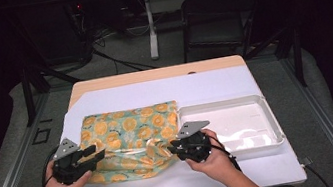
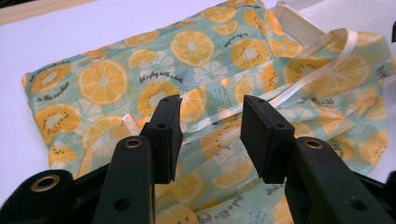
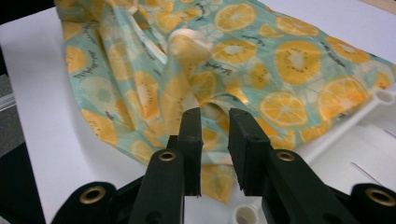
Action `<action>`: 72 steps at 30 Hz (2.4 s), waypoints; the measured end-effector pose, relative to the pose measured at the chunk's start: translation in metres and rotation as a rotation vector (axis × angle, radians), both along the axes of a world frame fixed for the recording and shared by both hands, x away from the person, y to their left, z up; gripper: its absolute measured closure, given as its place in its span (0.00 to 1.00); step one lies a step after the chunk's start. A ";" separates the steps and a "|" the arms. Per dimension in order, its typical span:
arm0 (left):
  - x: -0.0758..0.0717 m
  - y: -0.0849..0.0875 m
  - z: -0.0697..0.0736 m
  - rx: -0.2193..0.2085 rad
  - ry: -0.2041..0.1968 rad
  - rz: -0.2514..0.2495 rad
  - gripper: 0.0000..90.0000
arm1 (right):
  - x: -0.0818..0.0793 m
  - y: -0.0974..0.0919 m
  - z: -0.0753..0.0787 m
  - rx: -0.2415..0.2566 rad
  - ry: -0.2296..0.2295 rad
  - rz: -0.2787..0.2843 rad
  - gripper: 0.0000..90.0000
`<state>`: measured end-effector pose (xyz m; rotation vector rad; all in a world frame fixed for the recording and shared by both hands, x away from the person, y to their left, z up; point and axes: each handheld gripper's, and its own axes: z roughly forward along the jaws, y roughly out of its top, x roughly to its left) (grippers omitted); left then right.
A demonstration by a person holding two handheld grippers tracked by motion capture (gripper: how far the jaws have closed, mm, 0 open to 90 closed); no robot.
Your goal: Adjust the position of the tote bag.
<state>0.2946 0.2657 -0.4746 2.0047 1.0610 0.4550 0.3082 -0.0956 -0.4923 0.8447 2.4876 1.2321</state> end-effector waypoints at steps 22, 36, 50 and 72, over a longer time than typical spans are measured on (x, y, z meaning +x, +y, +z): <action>-0.014 -0.012 -0.004 0.055 -0.027 -0.033 0.57 | -0.006 0.030 -0.006 -0.061 -0.046 0.075 0.81; -0.016 -0.012 -0.016 0.099 -0.011 -0.039 0.55 | 0.017 0.014 -0.004 0.014 -0.056 -0.080 1.00; -0.019 -0.005 -0.017 0.100 -0.027 -0.008 0.53 | 0.033 0.018 -0.017 -0.034 0.016 -0.109 1.00; 0.012 -0.017 -0.024 0.184 -0.038 -0.093 0.51 | 0.030 0.016 -0.022 -0.037 0.023 -0.122 0.95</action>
